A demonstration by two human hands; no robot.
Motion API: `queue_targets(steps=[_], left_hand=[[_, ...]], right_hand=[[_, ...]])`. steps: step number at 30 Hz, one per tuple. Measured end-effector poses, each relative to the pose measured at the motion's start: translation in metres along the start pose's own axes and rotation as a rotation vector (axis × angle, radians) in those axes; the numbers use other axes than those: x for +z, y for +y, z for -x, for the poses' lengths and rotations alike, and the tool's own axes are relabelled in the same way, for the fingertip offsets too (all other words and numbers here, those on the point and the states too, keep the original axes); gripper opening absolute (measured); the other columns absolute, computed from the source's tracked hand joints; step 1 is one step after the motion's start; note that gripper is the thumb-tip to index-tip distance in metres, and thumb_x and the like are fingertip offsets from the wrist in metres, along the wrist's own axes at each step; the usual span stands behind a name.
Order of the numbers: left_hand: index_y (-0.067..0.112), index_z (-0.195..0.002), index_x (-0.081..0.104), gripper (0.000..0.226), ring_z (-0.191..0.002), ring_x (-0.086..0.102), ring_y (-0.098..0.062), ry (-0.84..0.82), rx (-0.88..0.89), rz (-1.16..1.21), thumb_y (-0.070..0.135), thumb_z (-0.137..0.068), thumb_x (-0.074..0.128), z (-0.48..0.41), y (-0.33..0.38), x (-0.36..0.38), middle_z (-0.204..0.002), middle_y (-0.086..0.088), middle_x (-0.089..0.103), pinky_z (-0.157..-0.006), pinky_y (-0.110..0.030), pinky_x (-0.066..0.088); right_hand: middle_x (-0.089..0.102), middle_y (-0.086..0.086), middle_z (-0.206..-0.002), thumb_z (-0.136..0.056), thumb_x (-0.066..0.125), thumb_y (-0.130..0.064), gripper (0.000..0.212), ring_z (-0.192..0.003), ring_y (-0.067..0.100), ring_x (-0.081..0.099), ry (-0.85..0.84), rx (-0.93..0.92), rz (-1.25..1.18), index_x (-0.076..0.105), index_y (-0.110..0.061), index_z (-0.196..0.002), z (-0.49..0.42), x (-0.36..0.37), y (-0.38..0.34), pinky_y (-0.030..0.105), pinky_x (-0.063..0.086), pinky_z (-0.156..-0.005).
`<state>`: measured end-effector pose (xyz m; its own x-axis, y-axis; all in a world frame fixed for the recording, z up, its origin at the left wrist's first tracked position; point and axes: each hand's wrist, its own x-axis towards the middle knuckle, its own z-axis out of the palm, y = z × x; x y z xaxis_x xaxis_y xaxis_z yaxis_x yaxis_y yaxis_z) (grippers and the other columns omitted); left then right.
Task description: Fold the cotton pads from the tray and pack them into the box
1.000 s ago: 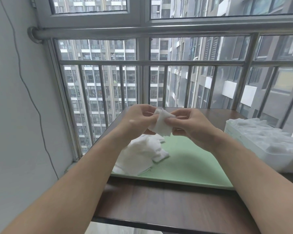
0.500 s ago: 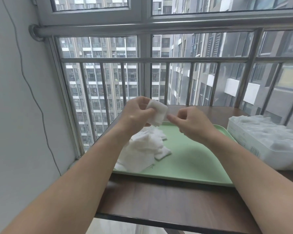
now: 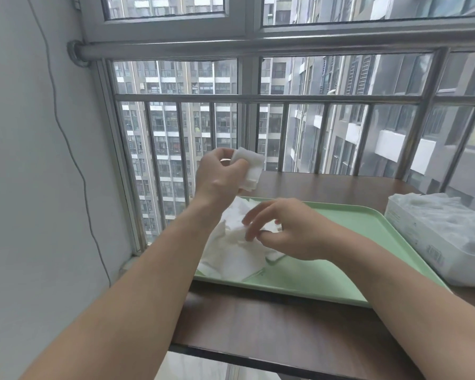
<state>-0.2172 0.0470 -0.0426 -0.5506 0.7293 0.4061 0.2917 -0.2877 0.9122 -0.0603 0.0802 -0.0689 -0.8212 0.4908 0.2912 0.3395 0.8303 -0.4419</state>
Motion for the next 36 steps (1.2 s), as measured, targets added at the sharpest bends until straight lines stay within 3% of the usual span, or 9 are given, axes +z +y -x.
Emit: queue_targets(steps=[5,9,13,18,20,22,25,31,36], left_hand=[[0.02,-0.097,0.064,0.01,-0.074,0.067,-0.015,0.005,0.01,0.0,0.014,-0.09,0.061,0.002,0.001,0.001,-0.091,-0.002,0.069,-0.055,-0.022,0.054],[0.014,-0.108,0.064,0.019,-0.074,0.067,-0.015,0.034,0.008,0.008,0.014,-0.09,0.06,0.001,0.001,0.001,-0.091,0.0,0.068,-0.054,-0.022,0.054],[0.011,-0.109,0.062,0.019,-0.079,0.071,-0.025,0.073,-0.009,0.044,0.014,-0.091,0.059,-0.002,0.0,0.0,-0.093,-0.005,0.068,-0.051,-0.022,0.053],[0.014,-0.108,0.06,0.017,-0.082,0.074,-0.032,0.053,-0.016,0.028,0.014,-0.091,0.056,-0.001,0.001,0.002,-0.095,-0.006,0.069,-0.056,-0.029,0.056],[0.016,-0.104,0.06,0.014,-0.082,0.074,-0.032,0.042,-0.022,0.023,0.013,-0.091,0.056,0.0,0.001,0.002,-0.095,-0.006,0.069,-0.056,-0.03,0.058],[0.016,-0.103,0.059,0.013,-0.082,0.074,-0.033,0.036,-0.033,0.019,0.012,-0.091,0.056,0.001,0.001,0.003,-0.096,-0.007,0.069,-0.054,-0.029,0.057],[0.015,-0.105,0.059,0.013,-0.081,0.074,-0.032,0.017,-0.052,0.017,0.012,-0.092,0.056,0.002,0.002,0.004,-0.099,-0.008,0.068,-0.048,-0.023,0.052],[0.012,-0.108,0.061,0.016,-0.074,0.067,-0.017,-0.018,-0.044,-0.024,0.013,-0.093,0.058,0.002,-0.002,0.006,-0.103,-0.007,0.066,-0.049,-0.02,0.052],[0.01,-0.112,0.06,0.021,-0.08,0.068,-0.019,-0.017,-0.043,-0.012,0.01,-0.092,0.058,0.001,-0.003,0.005,-0.106,-0.007,0.066,-0.051,-0.02,0.053]], right_hand=[[0.073,-0.018,-0.104,-0.089,0.064,-0.021,0.019,-0.095,0.001,0.064,0.044,0.05,0.013,0.079,-0.029,-0.099,-0.001,-0.002,0.005,0.023,0.052,-0.085],[0.076,-0.015,-0.084,-0.087,0.068,-0.013,0.016,-0.08,0.0,0.068,0.208,0.068,-0.106,0.081,-0.021,-0.091,-0.001,-0.008,0.006,0.016,0.053,-0.072],[0.078,-0.002,-0.081,-0.082,0.079,-0.012,0.006,-0.074,0.004,0.07,0.345,0.202,-0.414,0.08,-0.013,-0.088,0.0,-0.017,0.014,0.019,0.054,-0.069],[0.077,0.008,-0.092,-0.067,0.086,-0.026,0.039,-0.086,0.022,0.073,0.351,0.344,-0.811,0.073,-0.003,-0.094,0.006,-0.03,0.022,0.033,0.059,-0.077],[0.074,0.008,-0.089,-0.062,0.087,-0.024,0.039,-0.082,0.022,0.071,0.359,0.391,-0.829,0.07,-0.004,-0.091,0.007,-0.031,0.024,0.035,0.059,-0.075],[0.069,0.01,-0.088,-0.068,0.088,-0.01,0.03,-0.082,0.024,0.067,0.38,0.428,-0.81,0.067,-0.006,-0.089,0.007,-0.03,0.028,0.04,0.056,-0.076],[0.066,0.013,-0.089,-0.078,0.078,0.003,0.02,-0.079,0.024,0.062,0.383,0.44,-0.835,0.064,-0.009,-0.085,0.007,-0.029,0.028,0.035,0.055,-0.068],[0.072,0.01,-0.091,-0.086,0.075,-0.009,0.009,-0.079,0.021,0.069,0.358,0.385,-0.889,0.067,-0.011,-0.09,0.006,-0.031,0.026,0.037,0.058,-0.072],[0.07,0.011,-0.096,-0.085,0.074,-0.004,0.014,-0.081,0.022,0.068,0.366,0.383,-0.913,0.064,-0.013,-0.088,0.006,-0.034,0.028,0.037,0.057,-0.075]])
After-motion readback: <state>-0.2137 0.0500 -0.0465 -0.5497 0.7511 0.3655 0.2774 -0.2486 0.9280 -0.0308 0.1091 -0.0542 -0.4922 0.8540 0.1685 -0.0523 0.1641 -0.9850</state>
